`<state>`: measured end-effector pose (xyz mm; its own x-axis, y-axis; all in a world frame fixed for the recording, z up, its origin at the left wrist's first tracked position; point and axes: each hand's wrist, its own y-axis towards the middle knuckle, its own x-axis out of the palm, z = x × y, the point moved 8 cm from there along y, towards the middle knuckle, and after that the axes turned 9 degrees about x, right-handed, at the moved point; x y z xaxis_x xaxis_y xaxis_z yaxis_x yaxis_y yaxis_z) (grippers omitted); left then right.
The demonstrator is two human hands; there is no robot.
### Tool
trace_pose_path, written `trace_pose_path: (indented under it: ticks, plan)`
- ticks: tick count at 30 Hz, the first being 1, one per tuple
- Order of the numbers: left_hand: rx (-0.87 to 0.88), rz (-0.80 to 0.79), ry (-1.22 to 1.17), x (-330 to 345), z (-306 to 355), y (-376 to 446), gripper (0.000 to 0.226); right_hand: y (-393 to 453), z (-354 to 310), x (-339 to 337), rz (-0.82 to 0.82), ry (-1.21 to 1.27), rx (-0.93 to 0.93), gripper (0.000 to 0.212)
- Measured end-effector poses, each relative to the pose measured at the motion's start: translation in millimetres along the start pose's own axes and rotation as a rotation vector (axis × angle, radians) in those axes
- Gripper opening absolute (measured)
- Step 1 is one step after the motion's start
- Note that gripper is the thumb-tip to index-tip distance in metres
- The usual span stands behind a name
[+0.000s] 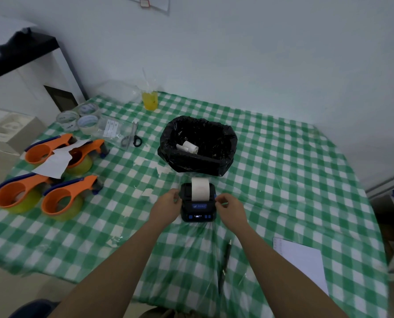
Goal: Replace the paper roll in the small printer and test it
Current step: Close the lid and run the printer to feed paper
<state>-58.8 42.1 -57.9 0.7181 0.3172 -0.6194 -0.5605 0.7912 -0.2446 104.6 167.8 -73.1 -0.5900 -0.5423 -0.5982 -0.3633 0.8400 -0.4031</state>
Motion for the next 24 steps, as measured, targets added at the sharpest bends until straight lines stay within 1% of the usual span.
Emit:
trace_pose_path:
  ticks: [24]
  plan:
    - [0.007, -0.007, 0.0, -1.3, -1.4, 5.1, 0.037, 1.6, -6.5, 2.0, -0.001, -0.033, -0.01, 0.015]
